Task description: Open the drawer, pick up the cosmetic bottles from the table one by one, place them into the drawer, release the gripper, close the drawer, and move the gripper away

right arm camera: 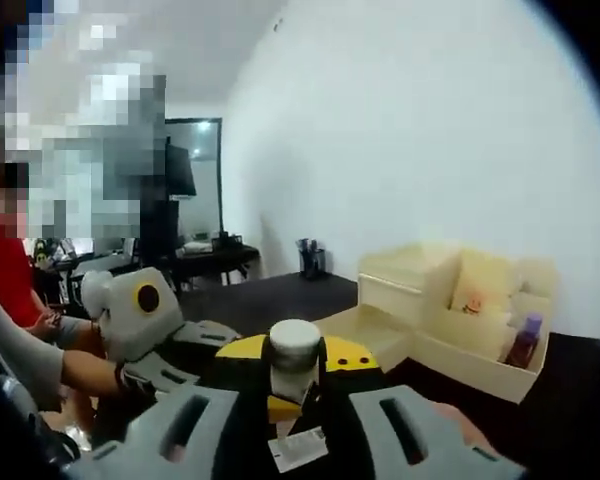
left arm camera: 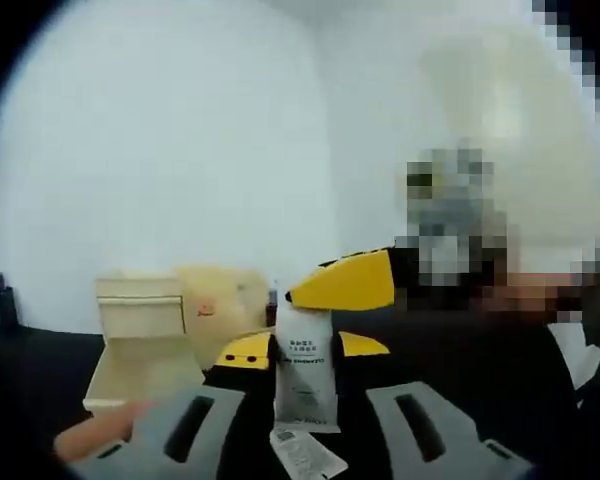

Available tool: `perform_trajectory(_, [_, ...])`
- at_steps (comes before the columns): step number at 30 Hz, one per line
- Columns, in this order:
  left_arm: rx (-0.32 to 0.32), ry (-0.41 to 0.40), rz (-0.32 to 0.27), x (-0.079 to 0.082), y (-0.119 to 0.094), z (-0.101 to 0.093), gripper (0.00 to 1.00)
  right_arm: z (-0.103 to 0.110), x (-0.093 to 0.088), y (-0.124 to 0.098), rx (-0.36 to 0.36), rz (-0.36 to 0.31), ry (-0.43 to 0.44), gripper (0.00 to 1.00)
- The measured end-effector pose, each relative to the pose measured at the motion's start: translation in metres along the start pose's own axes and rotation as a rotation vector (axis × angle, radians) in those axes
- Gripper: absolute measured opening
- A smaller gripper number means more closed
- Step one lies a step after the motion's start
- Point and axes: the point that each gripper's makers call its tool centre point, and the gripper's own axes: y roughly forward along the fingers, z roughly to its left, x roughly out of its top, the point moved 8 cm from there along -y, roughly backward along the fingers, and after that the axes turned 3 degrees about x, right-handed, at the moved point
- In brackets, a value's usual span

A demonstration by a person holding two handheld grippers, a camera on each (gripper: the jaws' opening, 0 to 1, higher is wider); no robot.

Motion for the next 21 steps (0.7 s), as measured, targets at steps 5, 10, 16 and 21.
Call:
perform_trajectory(5, [0.001,-0.003,0.002,0.0,-0.001,0.0,0.18,0.001,-0.001,0.001,0.008,-0.017,-0.029,0.16])
perform_trajectory(10, [0.004,-0.012,0.004,0.0,-0.002,0.001,0.17,0.001,-0.002,0.001,0.022,-0.025,-0.046,0.17])
perform_trajectory(16, [0.011,-0.033,0.0,0.002,-0.004,0.007,0.17,-0.002,0.003,-0.008,0.022,-0.08,-0.075,0.21])
perform_trajectory(21, [0.024,-0.037,-0.006,0.004,-0.005,0.012,0.17,-0.005,0.006,-0.02,0.014,-0.131,-0.077,0.28])
